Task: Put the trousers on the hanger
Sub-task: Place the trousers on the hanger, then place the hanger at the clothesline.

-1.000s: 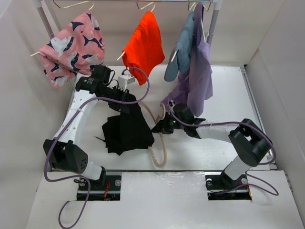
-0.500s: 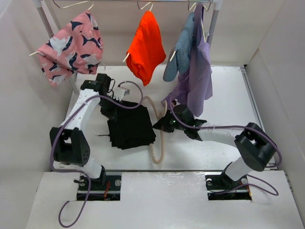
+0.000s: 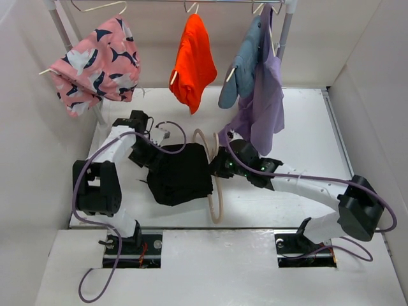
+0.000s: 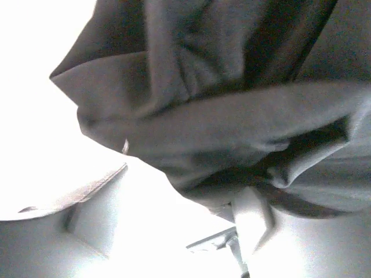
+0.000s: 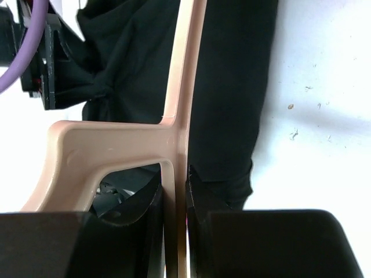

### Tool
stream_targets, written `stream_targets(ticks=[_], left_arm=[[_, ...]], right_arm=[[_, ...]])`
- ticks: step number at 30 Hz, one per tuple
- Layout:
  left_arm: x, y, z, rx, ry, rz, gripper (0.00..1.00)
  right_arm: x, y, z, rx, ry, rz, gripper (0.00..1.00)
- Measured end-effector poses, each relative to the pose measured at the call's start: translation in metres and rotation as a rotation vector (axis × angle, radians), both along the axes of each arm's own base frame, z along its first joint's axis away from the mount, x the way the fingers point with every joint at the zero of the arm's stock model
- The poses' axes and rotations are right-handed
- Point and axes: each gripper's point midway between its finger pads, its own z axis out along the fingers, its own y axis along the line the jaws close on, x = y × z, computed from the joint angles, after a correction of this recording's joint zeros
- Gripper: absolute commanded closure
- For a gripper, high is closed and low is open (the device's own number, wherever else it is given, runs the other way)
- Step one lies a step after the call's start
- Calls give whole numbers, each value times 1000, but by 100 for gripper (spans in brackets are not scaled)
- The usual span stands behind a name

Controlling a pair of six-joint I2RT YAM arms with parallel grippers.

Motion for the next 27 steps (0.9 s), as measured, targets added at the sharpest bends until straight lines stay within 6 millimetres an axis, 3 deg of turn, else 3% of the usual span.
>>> stream_targets(ticks=[2,3,8,11,12,14,20,23,27], left_arm=[[8,1,11,-5,-70,-8,16],[13,3,21,-6,-128,-14,1],[35,10,102,-5,-534,-59,3],[28,2,148,-55,-722,-115,22],[23,-4,161,-87,-767,-143,32],[9,-25,182,-187,-810,-240,32],[-66,-114,224,-597,-726,-597,1],[-101,-140,232,-774,-622,-656,0],[-127,-162,244,-941,-552,-623,0]], right_arm=[[-4,2,12,-12,-16,8,100],[-6,4,20,-15,-28,15,100],[-13,13,64,-16,-94,53,100],[-19,18,89,-6,-133,75,100],[-21,20,97,3,-144,81,100],[-24,20,113,23,-165,85,100],[-23,17,162,109,-236,58,100],[-22,21,182,142,-261,51,100],[-25,35,197,165,-278,50,100]])
